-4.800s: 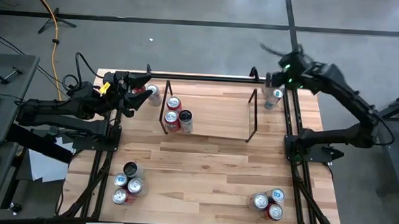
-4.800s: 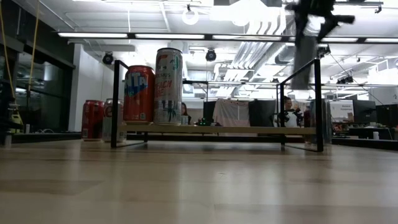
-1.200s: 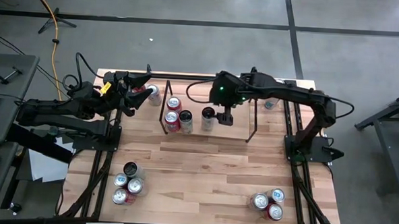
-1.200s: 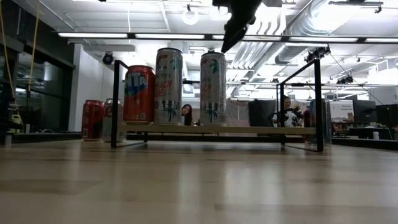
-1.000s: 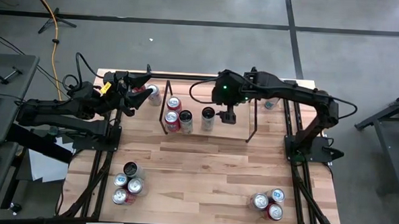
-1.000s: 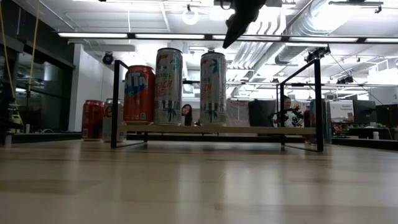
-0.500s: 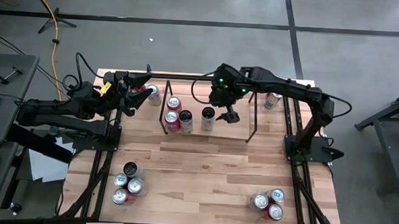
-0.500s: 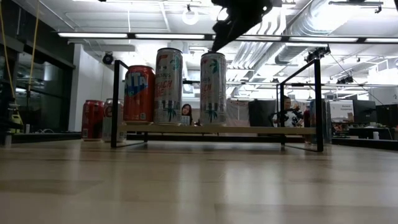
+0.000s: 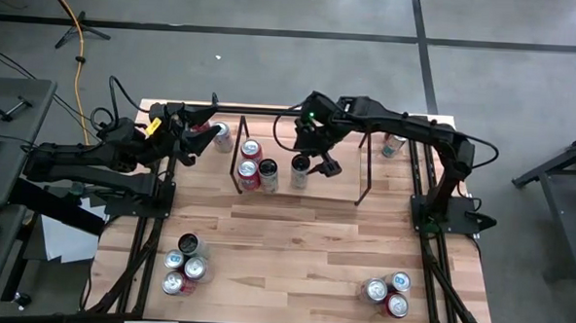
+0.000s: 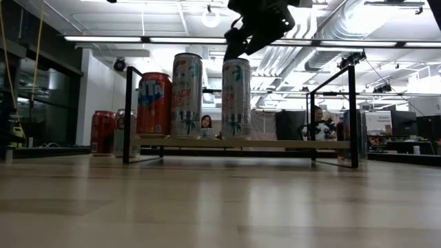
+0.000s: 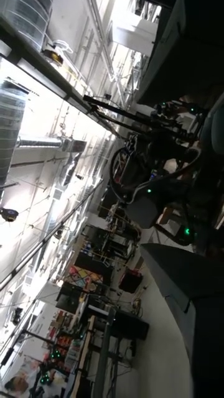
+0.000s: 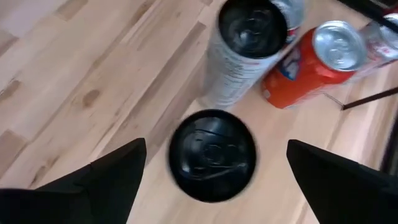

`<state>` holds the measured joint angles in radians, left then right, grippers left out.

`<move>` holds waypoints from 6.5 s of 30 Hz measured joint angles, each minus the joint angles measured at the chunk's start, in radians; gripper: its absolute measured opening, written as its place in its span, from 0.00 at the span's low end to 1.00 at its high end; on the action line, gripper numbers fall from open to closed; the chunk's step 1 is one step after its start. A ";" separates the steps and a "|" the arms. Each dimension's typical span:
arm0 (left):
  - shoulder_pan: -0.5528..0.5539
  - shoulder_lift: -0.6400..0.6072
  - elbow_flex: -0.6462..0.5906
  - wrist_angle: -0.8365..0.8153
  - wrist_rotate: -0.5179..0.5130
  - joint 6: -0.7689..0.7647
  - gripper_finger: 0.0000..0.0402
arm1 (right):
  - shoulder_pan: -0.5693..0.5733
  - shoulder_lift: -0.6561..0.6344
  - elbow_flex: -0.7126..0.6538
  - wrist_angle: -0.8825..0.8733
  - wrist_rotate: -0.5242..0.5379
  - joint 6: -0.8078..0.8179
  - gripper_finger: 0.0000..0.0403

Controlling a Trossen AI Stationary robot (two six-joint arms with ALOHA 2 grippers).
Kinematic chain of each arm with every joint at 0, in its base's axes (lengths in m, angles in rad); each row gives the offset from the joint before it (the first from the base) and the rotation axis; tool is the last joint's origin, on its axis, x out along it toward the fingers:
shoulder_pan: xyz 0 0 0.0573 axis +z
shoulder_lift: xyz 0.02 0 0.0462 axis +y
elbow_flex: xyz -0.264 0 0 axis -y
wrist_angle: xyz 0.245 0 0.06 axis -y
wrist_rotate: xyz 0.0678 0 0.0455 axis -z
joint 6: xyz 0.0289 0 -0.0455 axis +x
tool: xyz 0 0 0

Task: Place canned beverage on shelf
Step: Put the top white-pink soda can on the shelf aligned with the other white-pink soda can

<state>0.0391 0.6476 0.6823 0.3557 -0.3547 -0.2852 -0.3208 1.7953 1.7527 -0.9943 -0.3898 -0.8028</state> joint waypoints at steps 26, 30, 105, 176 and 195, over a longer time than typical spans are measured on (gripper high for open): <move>0.000 0.000 0.000 -0.020 -0.001 -0.001 0.84 | -0.011 0.059 -0.001 -0.032 -0.090 -0.003 0.93; 0.000 0.000 0.000 -0.021 -0.001 -0.001 0.84 | -0.010 0.059 -0.001 -0.035 -0.057 0.053 0.93; 0.000 -0.007 0.000 0.027 0.011 -0.020 0.84 | 0.128 0.059 0.000 0.087 0.293 1.008 0.90; 0.171 -0.006 0.064 -0.108 0.121 -0.028 0.84 | 0.240 0.079 0.001 0.018 0.652 1.844 0.77; 0.170 -0.024 0.064 -0.100 0.126 -0.054 0.84 | 0.050 0.039 0.084 0.043 0.254 0.869 0.61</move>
<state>0.2092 0.6231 0.7463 0.2554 -0.2283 -0.3394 -0.2713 1.8344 1.8370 -0.9509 -0.1356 0.0659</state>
